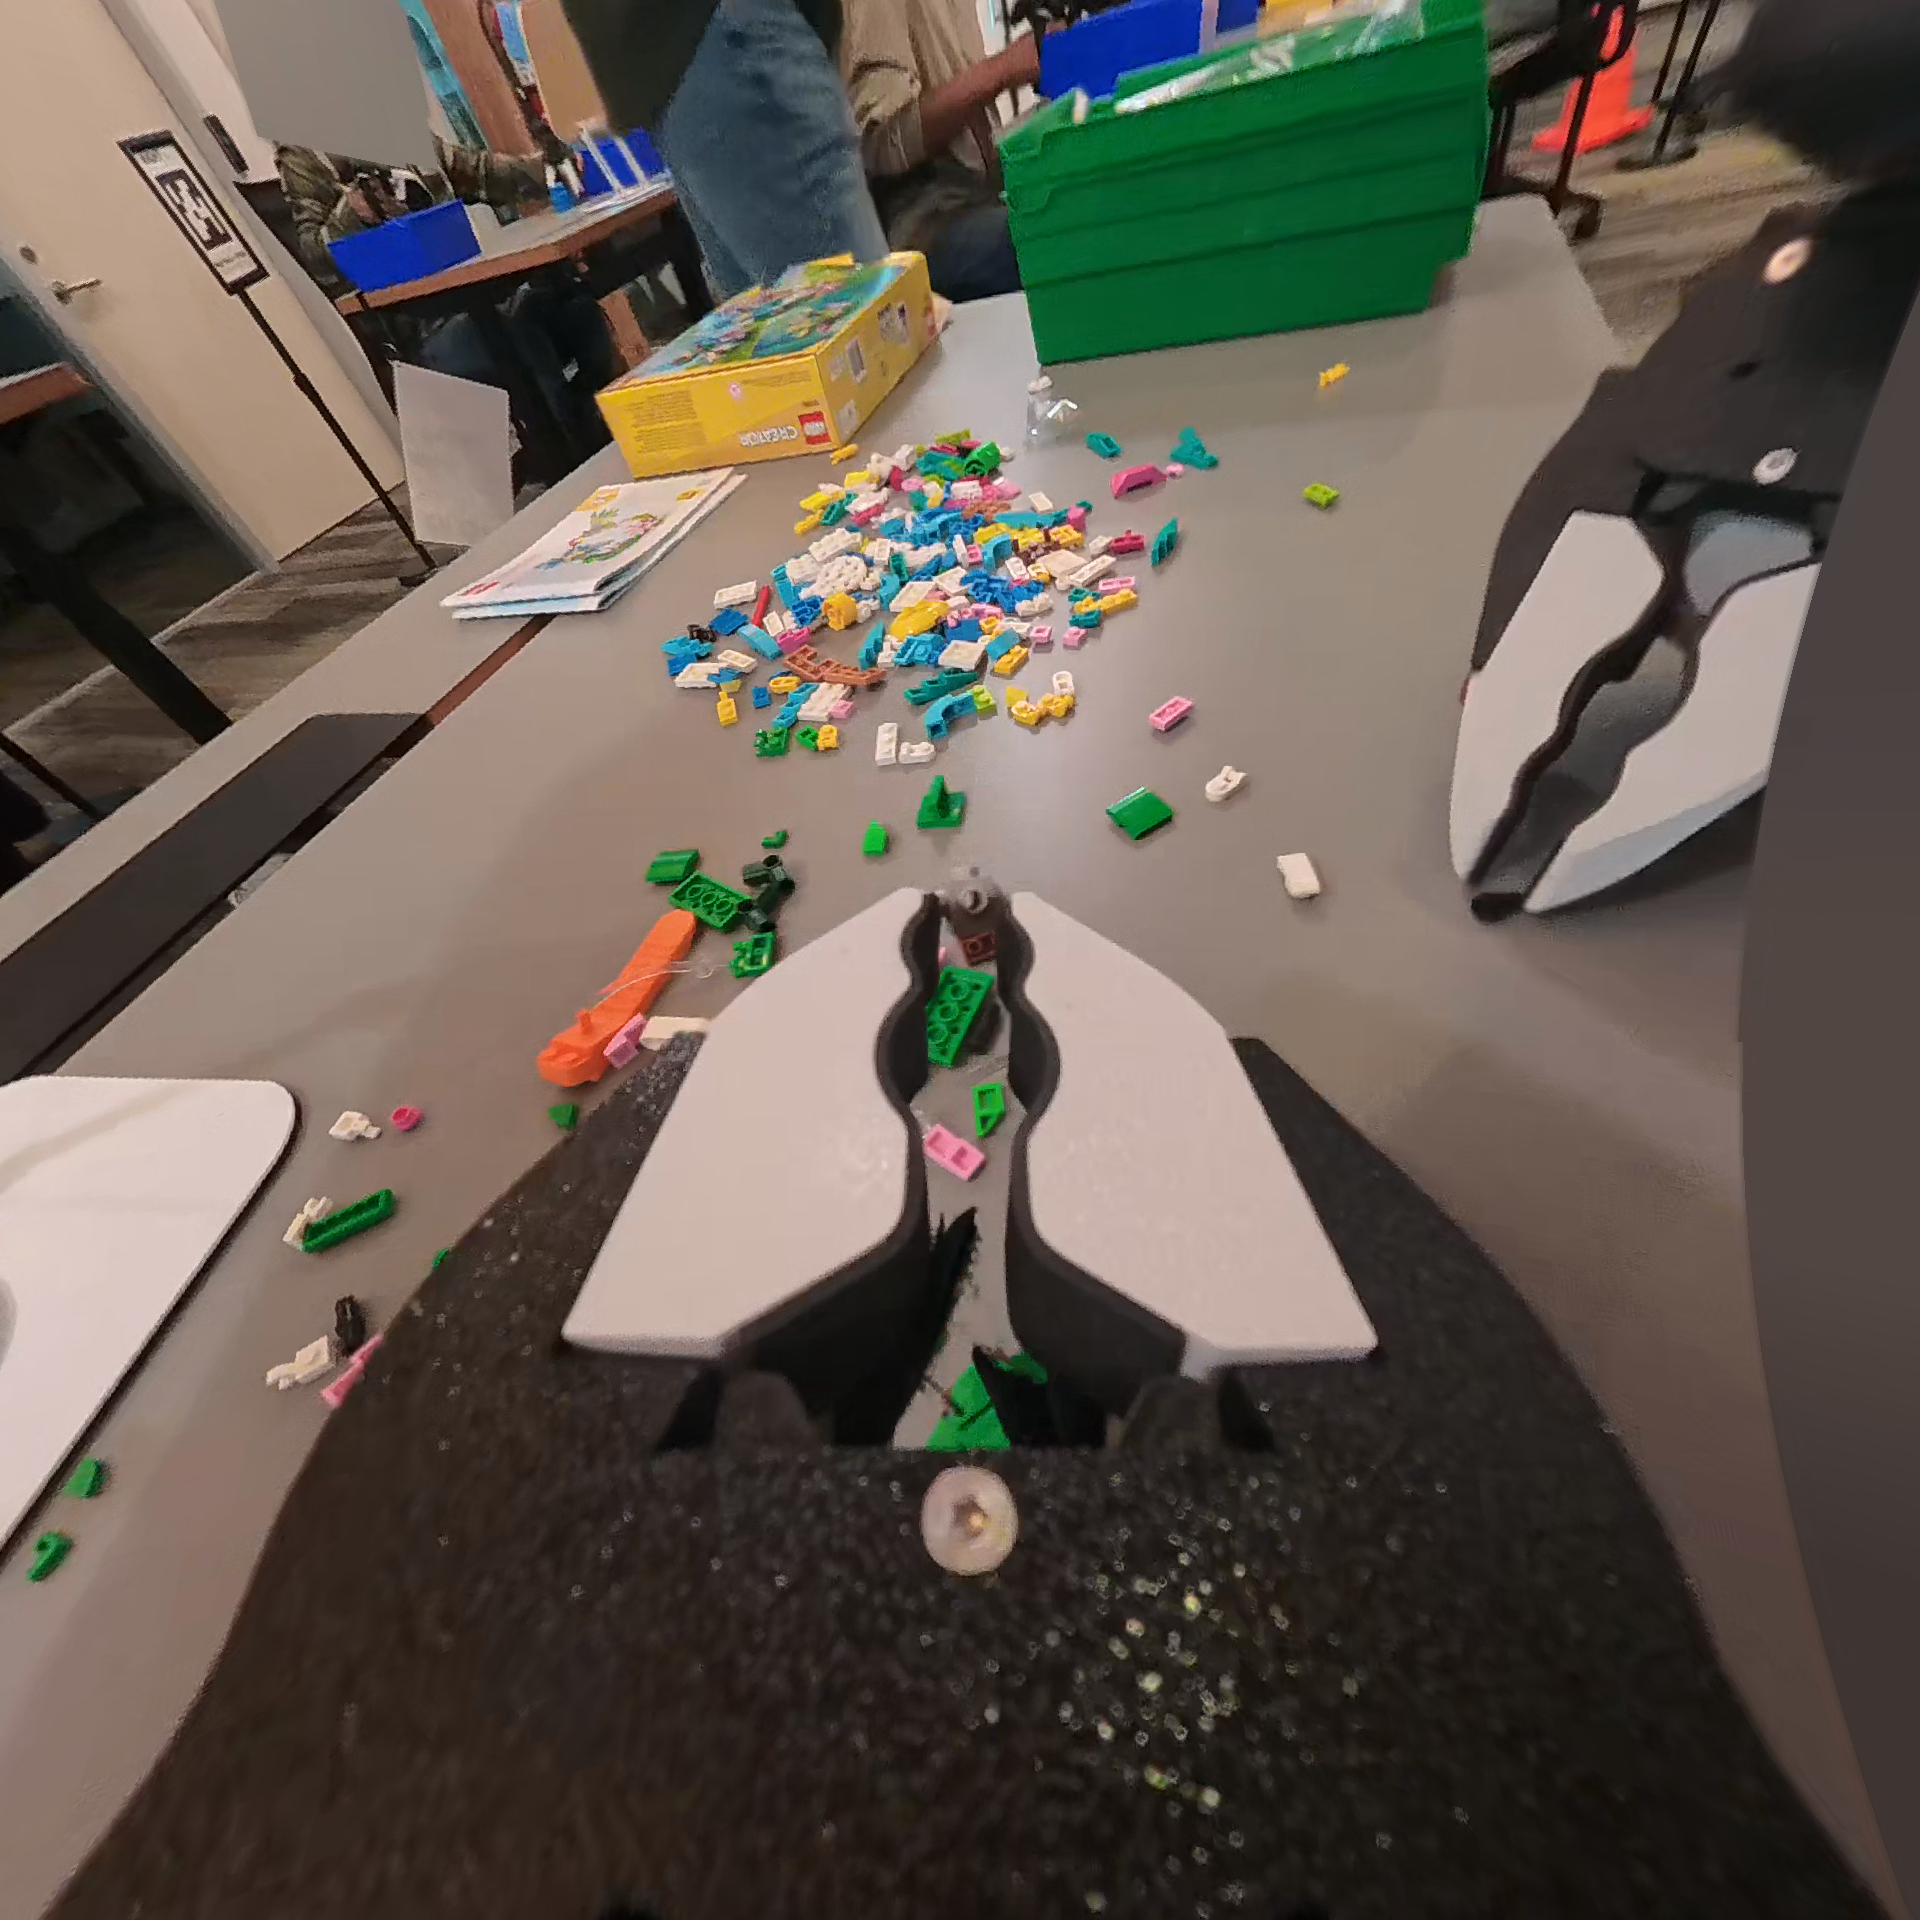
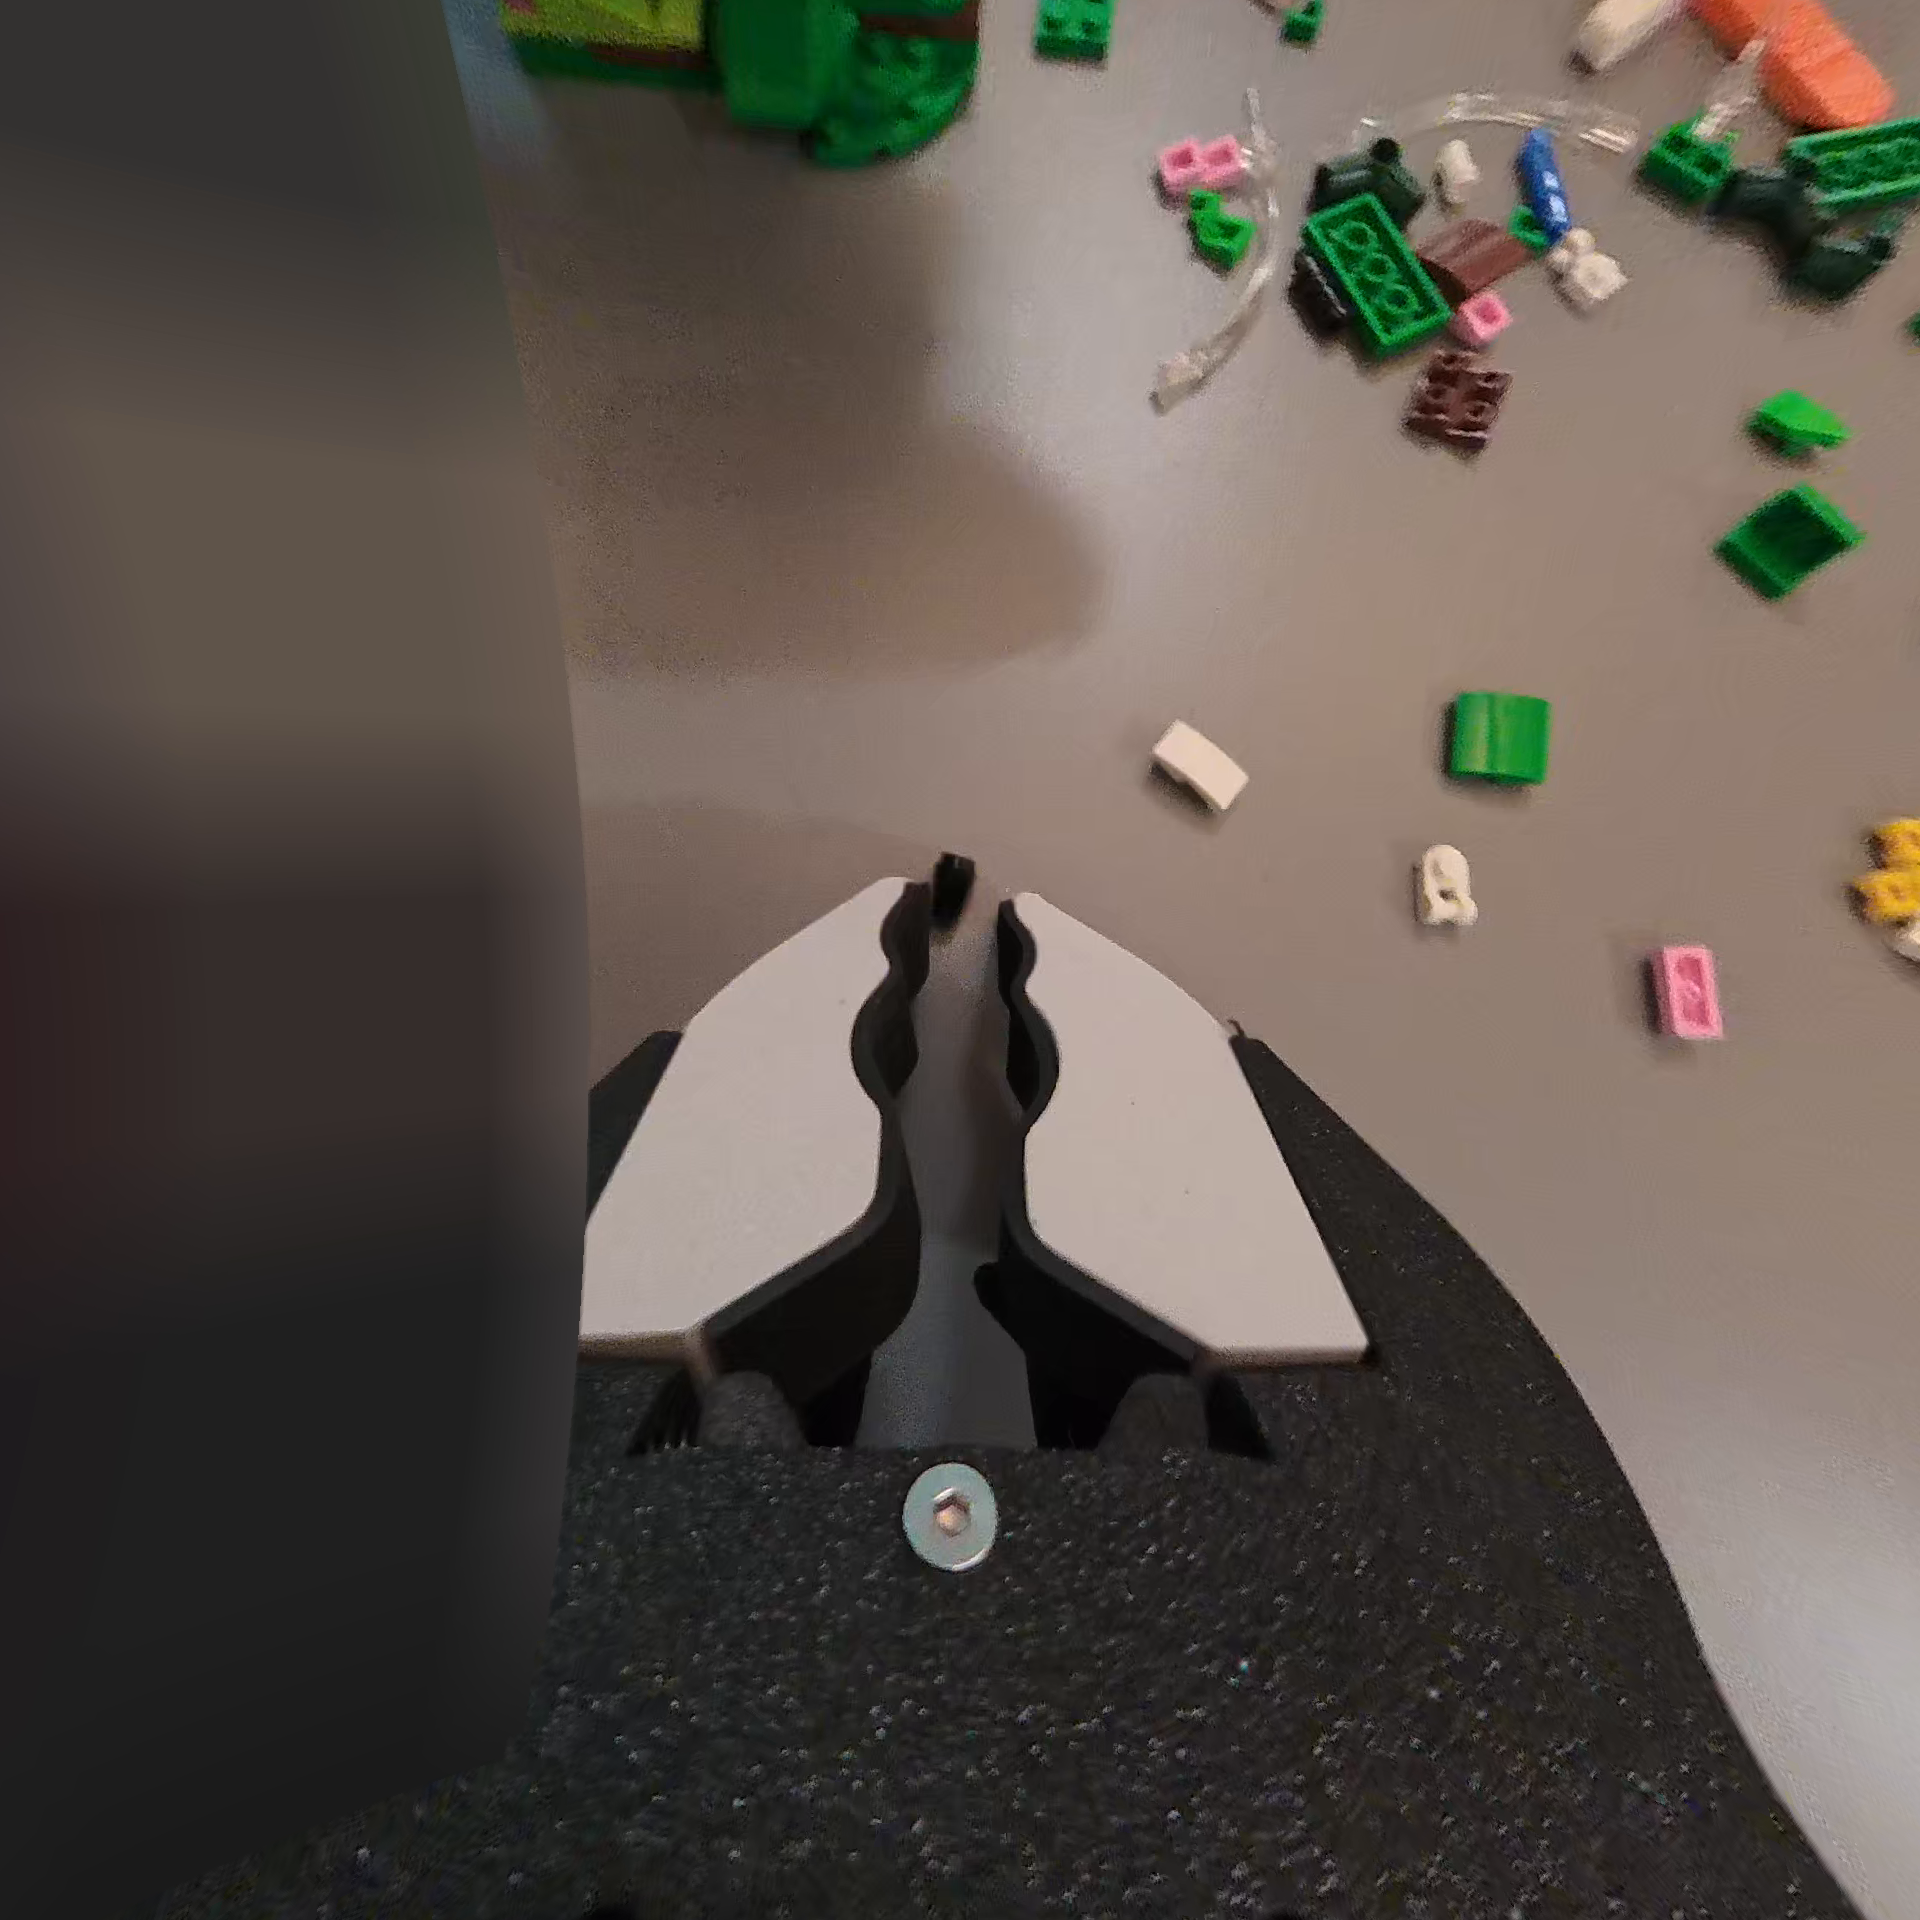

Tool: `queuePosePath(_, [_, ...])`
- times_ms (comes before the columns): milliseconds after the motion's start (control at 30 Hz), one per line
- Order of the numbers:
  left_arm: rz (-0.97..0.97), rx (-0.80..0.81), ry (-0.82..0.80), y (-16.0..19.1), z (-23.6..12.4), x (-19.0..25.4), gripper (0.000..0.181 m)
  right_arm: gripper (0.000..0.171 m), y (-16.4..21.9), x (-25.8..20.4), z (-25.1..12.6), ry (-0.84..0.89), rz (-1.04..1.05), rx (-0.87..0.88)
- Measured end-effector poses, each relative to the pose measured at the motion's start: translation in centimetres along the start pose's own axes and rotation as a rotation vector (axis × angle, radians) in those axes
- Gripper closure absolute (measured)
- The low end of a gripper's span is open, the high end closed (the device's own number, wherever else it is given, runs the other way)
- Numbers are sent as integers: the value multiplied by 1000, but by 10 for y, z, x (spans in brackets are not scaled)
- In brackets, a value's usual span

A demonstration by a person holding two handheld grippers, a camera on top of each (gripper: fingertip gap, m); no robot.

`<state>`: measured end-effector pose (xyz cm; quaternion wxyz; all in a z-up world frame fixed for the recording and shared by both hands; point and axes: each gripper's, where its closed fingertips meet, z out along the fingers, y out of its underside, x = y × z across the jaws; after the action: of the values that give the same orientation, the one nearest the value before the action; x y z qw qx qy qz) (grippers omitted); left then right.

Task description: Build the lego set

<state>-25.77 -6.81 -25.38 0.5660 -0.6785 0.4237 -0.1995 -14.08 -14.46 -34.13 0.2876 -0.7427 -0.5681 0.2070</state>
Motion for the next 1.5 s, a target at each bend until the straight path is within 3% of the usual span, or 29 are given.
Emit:
queuePosePath(267, [114, -63, 58, 4, 14, 29, 171, 163, 2, -2, 0, 75, 15, -4])
queuePosePath(467, [254, -97, 154, 2, 12, 53, 171, 157, 0, -9, 2, -15, -53, 21])
queuePosePath(633, [394, -163, 259, 6, 10, 80, 171, 163, -1, -5, 3, -25, -107, 40])
queuePosePath(900, [430, -255, 389, 19, 16, 111, 171, 166, -5, -8, 7, -75, -128, 62])
queuePosePath(1100, [387, -376, 394, 31, 26, 115, 171, 166, -21, -5, 10, -17, -409, 152])
queuePosePath(1300, [254, -452, 367, 37, 36, 108, 171, 166, -38, 2, 12, 192, -799, 188])
queuePosePath(1500, [80, -500, 362, 39, 40, 103, 172, 166, -45, 10, 11, 259, -975, 214])
